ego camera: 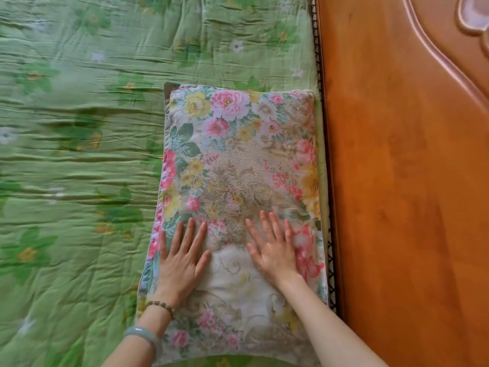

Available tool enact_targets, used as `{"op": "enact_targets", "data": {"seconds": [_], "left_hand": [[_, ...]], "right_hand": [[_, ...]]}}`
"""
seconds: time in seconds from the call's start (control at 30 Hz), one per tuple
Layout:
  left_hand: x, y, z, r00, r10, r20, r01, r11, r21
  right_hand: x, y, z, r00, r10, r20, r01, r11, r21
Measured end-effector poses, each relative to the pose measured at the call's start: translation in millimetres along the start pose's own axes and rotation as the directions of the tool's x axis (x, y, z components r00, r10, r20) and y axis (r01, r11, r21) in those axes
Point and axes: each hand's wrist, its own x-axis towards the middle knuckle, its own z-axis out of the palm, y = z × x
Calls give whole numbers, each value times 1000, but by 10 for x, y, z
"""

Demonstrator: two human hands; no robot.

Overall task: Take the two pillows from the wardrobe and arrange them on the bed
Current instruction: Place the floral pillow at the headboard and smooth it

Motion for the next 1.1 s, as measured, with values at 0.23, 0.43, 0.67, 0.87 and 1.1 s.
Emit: {"op": "enact_targets", "data": {"seconds": [0.23,0.43,0.67,0.87,1.1], "left_hand": [[-252,-477,27,988,-152,29,151,988,34],[-449,-414,-20,950,-308,-54,303,949,-82],[-535,363,52,994,28,-102,-40,992,-116],[-712,197,310,995,96,-28,-97,995,-38],[-992,-469,405,999,-18,32,17,999,27]], "right_hand": [[-466,679,99,946,304,115,-309,951,21],[-537,272,-89,877,473,-85,-441,861,253],[-583,-915,90,994,57,-98,-40,984,171],[-757,-661,339,998,-50,-30,47,995,-90],[-1121,236,443,997,77,20,-74,991,-109]]}}
